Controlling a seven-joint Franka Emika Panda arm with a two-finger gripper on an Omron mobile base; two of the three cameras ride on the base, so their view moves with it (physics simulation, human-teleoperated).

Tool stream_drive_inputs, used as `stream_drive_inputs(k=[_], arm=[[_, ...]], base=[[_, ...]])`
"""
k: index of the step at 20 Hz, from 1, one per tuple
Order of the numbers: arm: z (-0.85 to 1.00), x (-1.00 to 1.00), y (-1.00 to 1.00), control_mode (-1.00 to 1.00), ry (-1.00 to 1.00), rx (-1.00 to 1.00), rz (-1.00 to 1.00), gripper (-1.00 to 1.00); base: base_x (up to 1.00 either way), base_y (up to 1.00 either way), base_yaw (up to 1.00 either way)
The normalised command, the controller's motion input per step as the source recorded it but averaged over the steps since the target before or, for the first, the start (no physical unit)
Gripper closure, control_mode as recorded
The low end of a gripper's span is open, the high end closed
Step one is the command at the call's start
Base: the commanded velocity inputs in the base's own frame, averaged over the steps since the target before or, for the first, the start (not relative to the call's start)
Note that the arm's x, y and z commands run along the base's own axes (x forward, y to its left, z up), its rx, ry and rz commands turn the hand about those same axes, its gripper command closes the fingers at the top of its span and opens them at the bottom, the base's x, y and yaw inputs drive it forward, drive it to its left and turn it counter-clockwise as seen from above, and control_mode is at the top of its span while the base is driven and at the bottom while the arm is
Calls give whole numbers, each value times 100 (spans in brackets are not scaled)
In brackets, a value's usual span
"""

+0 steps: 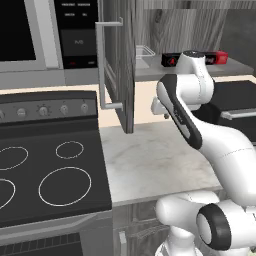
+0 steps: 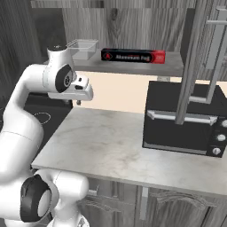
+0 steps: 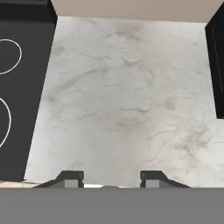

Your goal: Retrieve the tupperware and aluminum foil from the cabinet and place them on the dining counter near the plate with eggplant and lime to prepare for storing leftovers.

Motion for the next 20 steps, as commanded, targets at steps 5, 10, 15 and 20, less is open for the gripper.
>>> stream_drive_inputs(k=[5, 10, 15, 20], arm=[[11, -33, -4, -100, -28, 4, 0, -100], [95, -7, -3, -100, -56, 23, -4, -100], [98, 7, 0, -100, -45, 22, -16, -100], [32, 30, 3, -100, -9, 17, -33, -100]], base=[[0, 0, 0], [0, 0, 0], [0, 0, 0], [0, 0, 0]])
